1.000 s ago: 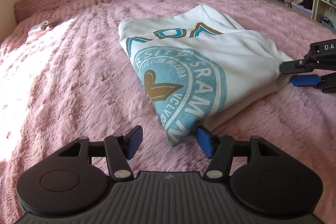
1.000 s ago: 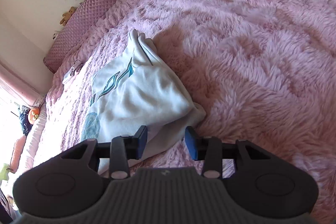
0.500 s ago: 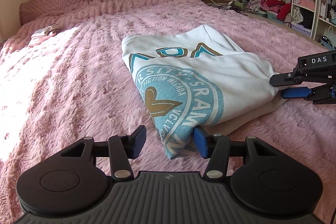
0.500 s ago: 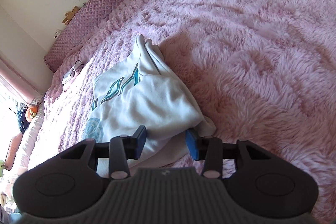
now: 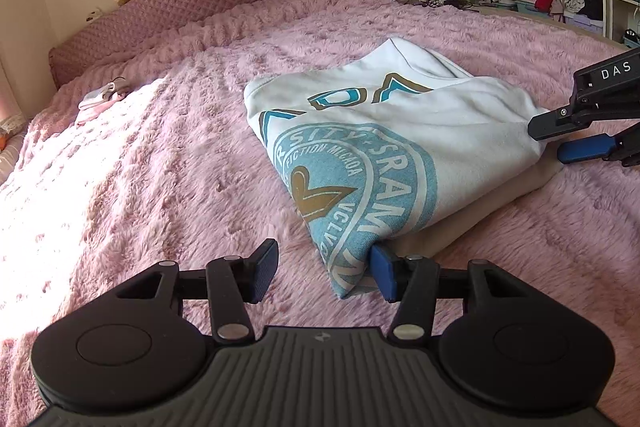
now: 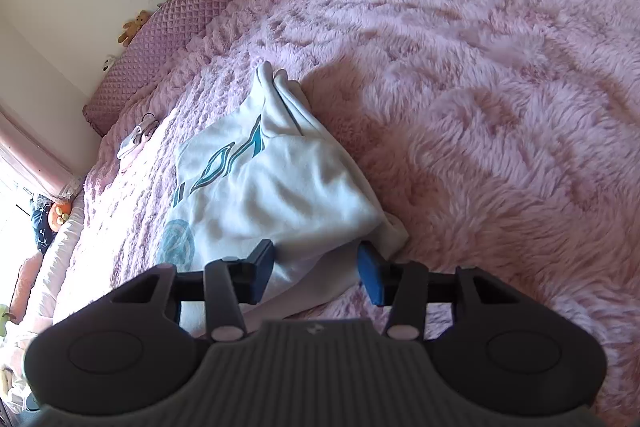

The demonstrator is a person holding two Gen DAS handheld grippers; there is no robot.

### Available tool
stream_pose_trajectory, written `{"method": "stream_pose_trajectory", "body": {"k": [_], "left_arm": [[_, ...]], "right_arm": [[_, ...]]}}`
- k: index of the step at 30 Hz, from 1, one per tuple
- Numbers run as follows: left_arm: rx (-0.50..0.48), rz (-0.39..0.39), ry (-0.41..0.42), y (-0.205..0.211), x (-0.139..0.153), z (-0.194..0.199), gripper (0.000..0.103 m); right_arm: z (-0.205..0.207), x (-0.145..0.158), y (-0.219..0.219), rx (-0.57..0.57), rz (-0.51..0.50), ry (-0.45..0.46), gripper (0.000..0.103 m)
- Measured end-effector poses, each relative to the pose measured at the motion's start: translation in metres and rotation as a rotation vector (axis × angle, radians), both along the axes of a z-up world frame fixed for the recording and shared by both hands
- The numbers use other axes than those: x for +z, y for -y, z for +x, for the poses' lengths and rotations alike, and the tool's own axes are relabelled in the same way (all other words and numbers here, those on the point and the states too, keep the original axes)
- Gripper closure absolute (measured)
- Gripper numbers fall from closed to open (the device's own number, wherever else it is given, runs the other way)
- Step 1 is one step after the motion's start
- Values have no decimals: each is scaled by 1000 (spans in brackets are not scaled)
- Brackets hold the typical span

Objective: Fold small clothes

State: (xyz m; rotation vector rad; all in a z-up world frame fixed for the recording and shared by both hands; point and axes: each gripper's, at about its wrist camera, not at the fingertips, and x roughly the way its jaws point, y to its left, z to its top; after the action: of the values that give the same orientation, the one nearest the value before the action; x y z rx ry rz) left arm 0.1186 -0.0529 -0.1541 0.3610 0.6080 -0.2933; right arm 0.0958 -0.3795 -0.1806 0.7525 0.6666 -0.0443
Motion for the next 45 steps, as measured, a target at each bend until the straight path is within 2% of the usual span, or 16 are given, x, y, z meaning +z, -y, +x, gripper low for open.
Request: {"method": "stream_pose_trajectory", "body": {"k": [3,9,11,13,14,16,19,22,26,29,31,33,38,42,43,45], "left_arm": [[-31,-9,-36,3,-2,4,43],[-82,3,-39,14,-6,4,47],[-82,32,-29,16,-8,5,65],[-69,15,-22,13,-7,6,77],[-61,-8,-17,10,-6,5,83],[-52,-34,7,5,-2,2,90],[-47,-8,66,5,4,-8,96],[-20,-13,48,1,6,-6,97],[-41,82,-28,7,-16,3,97],[-59,108,-58,7,-22,6,93],[-69,98,-83,2,-20,4,92],[-64,56,-114,-9,-13,0,91],[-12,-147,-104,-32,18,-10,90],[24,-353,-88,-37,33,6,82],[34,-384,-87,-35,33,11,80],[59,-416,-90,-32,30,18,80]], "right_arm": [[1,-1,0,-2,17,-3,60],[3,1,-2,-19,-4,3,59],[4,-1,3,-43,22,-4,59],[6,-2,6,-62,44,-6,60],[7,-1,6,-70,41,-6,65],[7,4,5,-86,-3,4,99],[-1,15,4,-81,-20,52,101],[-17,23,3,-78,-22,88,102],[-21,3,-4,-81,-45,16,101],[-18,-18,-1,-78,-22,-15,100],[-19,-20,6,-89,-9,-18,87],[-22,-17,15,-96,7,-20,71],[-20,15,38,-166,-74,76,64],[50,39,41,-74,-198,153,54],[73,44,41,-46,-230,166,48],[119,47,39,19,-280,175,47]]}}
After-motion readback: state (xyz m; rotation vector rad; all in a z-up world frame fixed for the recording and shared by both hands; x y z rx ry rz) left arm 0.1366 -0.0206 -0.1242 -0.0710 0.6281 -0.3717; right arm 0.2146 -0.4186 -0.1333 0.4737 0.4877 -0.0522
